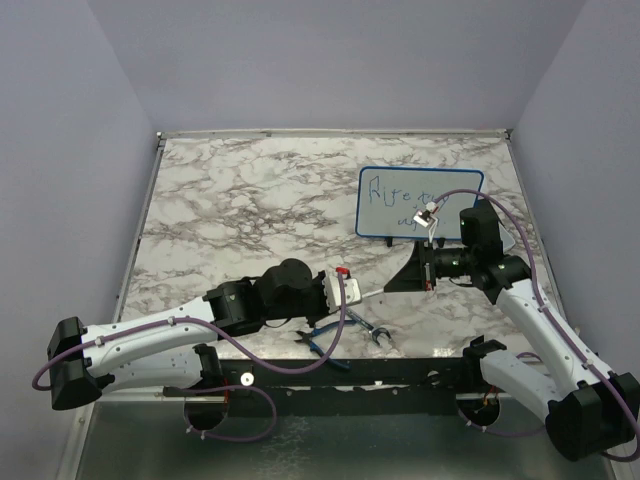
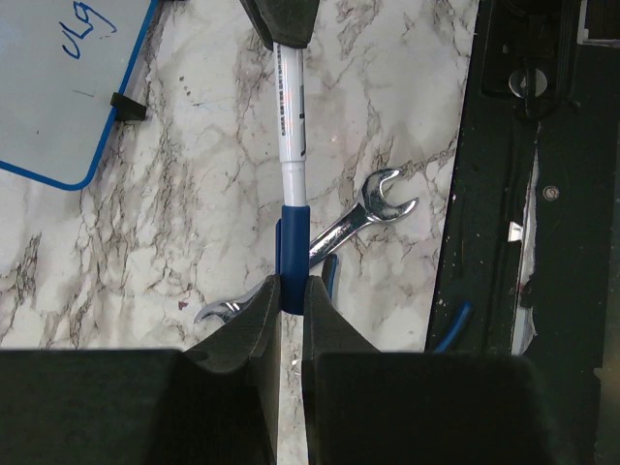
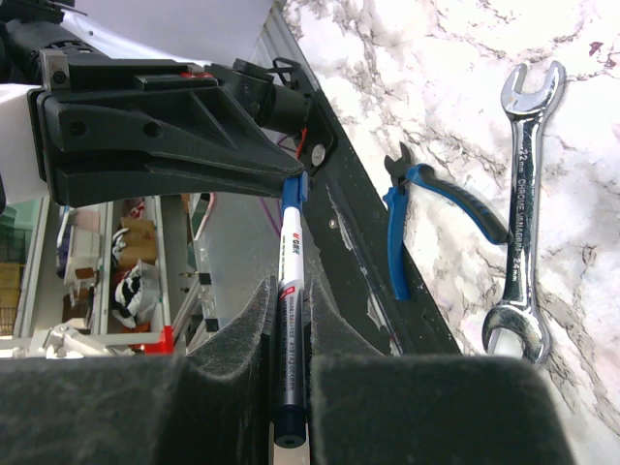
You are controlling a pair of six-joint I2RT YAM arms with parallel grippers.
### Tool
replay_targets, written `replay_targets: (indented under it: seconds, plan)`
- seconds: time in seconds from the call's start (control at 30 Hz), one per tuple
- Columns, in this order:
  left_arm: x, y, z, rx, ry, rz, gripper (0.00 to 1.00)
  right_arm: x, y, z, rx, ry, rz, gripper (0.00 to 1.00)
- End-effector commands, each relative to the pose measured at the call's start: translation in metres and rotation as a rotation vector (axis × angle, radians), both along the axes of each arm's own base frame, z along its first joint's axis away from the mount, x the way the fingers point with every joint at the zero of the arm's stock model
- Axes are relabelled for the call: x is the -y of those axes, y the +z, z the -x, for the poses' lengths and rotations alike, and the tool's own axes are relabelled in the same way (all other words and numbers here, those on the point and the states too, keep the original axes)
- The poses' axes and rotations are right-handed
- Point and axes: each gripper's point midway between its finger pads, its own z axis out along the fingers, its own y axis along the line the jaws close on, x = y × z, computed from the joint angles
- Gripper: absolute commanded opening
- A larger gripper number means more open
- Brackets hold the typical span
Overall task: Write a sentence on the whiteboard
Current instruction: Close the whiteboard marker at the center of the board.
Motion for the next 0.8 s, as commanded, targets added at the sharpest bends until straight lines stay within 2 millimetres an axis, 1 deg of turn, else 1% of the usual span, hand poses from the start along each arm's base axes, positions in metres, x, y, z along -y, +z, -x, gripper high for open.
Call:
replay_targets:
  seconds: [0.0,0.37,0.57,0.77]
  plan:
    - [0.017,0.027,0.004,0.019,-0.05,0.09,0.0,-0.003,-0.001,0.004,-0.022,0.031,-0.03,0.01]
    - [0.03,0.036,-0.004,0.034,-0.023,0.146,0.0,-0.008,-0.009,0.007,-0.037,0.049,-0.028,0.01]
    - [0.034,0.043,-0.009,0.042,0.0,0.186,0.0,-0.008,-0.016,0.009,-0.042,0.041,-0.008,0.01]
    - [0.044,0.045,-0.011,0.023,0.01,0.213,0.0,-0.01,-0.02,0.01,-0.038,0.036,0.014,0.01]
